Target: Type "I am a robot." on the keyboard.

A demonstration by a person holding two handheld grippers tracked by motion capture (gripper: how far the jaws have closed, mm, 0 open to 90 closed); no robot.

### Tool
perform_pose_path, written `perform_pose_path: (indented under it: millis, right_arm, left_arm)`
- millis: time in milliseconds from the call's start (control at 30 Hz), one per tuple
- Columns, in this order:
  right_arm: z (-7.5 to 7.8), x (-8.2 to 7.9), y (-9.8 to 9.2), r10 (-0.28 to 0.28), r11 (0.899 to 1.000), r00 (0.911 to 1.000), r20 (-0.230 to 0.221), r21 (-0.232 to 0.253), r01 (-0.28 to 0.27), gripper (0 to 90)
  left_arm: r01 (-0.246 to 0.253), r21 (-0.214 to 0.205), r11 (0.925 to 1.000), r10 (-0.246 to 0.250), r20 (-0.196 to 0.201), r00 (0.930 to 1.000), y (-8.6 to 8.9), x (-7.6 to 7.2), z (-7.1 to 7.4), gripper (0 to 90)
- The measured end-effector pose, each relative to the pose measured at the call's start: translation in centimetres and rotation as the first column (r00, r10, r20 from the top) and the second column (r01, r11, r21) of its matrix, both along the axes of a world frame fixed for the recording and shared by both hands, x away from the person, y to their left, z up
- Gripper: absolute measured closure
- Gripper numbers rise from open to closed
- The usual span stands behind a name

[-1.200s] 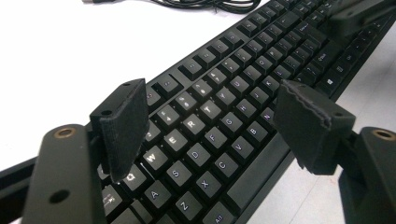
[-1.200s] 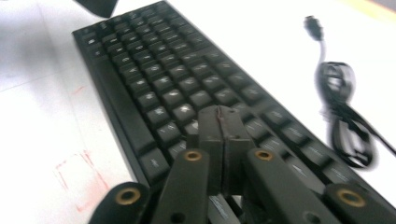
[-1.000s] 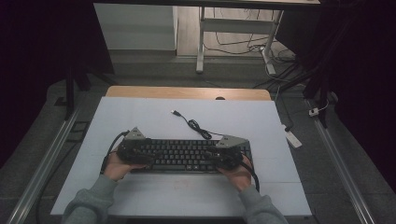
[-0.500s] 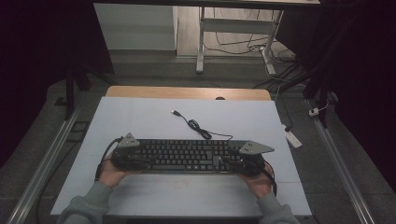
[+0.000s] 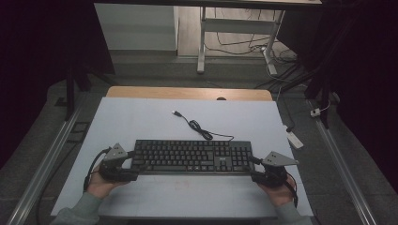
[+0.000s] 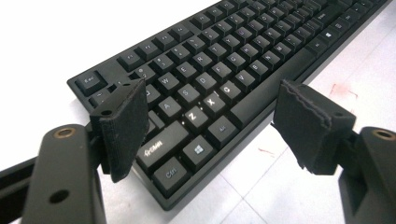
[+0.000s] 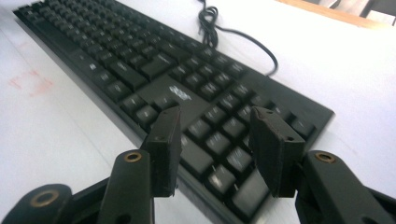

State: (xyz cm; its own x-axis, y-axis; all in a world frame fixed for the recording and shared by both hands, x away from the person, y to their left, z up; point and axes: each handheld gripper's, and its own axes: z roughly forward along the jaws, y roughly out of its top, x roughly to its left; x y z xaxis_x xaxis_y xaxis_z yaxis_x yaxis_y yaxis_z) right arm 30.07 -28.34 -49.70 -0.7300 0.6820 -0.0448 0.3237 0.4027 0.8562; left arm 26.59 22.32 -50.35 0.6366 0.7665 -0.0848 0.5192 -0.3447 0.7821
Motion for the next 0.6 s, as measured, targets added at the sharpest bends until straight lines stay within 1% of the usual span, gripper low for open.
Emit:
perform_pose_path:
  millis: [100, 200, 367, 600]
  right_arm:
    - [-0.18, -0.17, -0.6, -0.016, 1.0, 0.9999, -0.004, -0.005, 0.016, 53.5]
    - [-0.12, -0.22, -0.82, -0.007, 1.0, 1.0, -0.002, 0.0, 0.007, 53.5]
    - [-0.28, -0.21, -0.61, -0.001, 1.0, 1.0, 0.0, -0.011, 0.001, 53.5]
    - [-0.33, -0.19, -0.56, 0.005, 1.0, 1.0, 0.002, -0.011, -0.005, 53.5]
  left_arm:
    - [0.002, 0.005, 1.0, -0.002, 0.004, 1.0, 0.0, -0.17, -0.02, 26.7]
    - [0.002, 0.006, 1.0, -0.002, 0.006, 1.0, 0.06, -0.19, -0.02, 26.5]
    - [-0.001, 0.007, 1.0, 0.001, 0.008, 1.0, 0.16, -0.15, -0.01, 26.6]
    - [-0.003, 0.006, 1.0, 0.003, 0.01, 0.9999, 0.17, -0.1, 0.05, 26.6]
